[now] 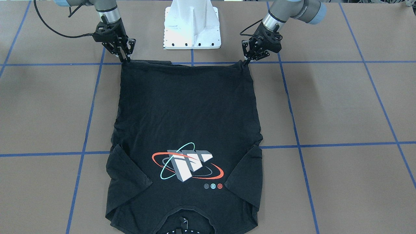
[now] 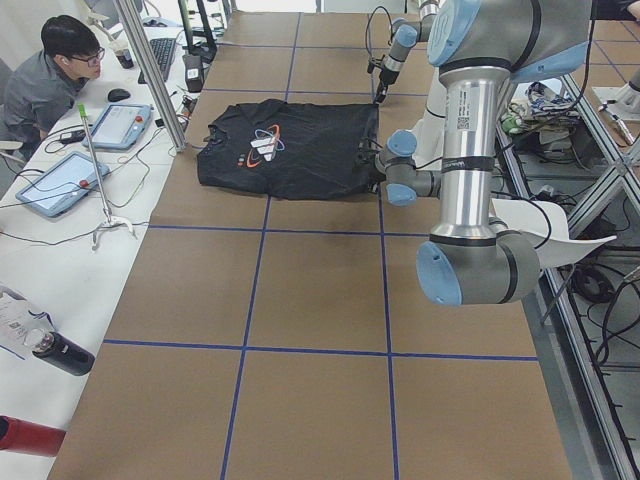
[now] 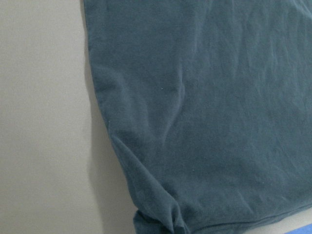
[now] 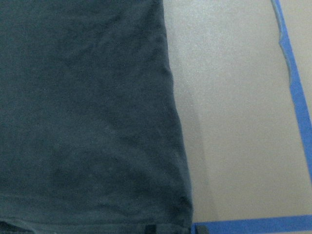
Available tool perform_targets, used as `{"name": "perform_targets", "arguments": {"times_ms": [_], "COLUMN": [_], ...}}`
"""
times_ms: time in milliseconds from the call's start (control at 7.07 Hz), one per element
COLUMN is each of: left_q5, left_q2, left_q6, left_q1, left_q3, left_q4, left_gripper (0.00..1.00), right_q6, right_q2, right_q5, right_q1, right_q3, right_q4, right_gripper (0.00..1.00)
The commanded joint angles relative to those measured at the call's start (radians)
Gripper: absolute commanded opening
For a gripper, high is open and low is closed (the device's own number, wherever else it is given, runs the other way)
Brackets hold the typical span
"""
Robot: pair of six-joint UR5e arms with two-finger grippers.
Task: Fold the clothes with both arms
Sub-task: 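Align both grippers at the hem corners and pinch the hem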
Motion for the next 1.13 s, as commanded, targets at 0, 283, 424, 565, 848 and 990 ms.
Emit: {"name": "perform_targets", "arguments": {"times_ms": [0,283,424,565,848,990], "left_q5": [0.0,0.0,0.0,-0.002,-0.018,-0.093], "left_q2": [0.0,0.0,0.0,0.0,0.027,0.025], "left_q6": [0.0,0.0,0.0,0.0,0.016,0.044], "left_q1": [0.0,0.0,0.0,0.0,-0.011,-0.018], "left_q3": [0.0,-0.001,-0.001,-0.003,-0.085,-0.162], "left_q4": [0.0,0.0,0.0,0.002,0.047,0.165], "left_gripper": [0.0,0.0,0.0,0.0,0.0,0.0], "right_q6": [0.0,0.0,0.0,0.0,-0.002,-0.008], "right_q2": [-0.005,-0.005,-0.007,-0.018,-0.022,-0.027], "right_q5": [-0.001,-0.004,-0.023,-0.026,-0.035,-0.015], "right_q1": [0.001,0.001,0.001,0.001,0.016,0.065], "right_q3": [0.001,0.001,0.003,0.004,0.027,0.07], "right_q4": [0.001,0.001,0.001,0.001,0.0,-0.003], "right_gripper": [0.36,0.0,0.0,0.0,0.0,0.0]}}
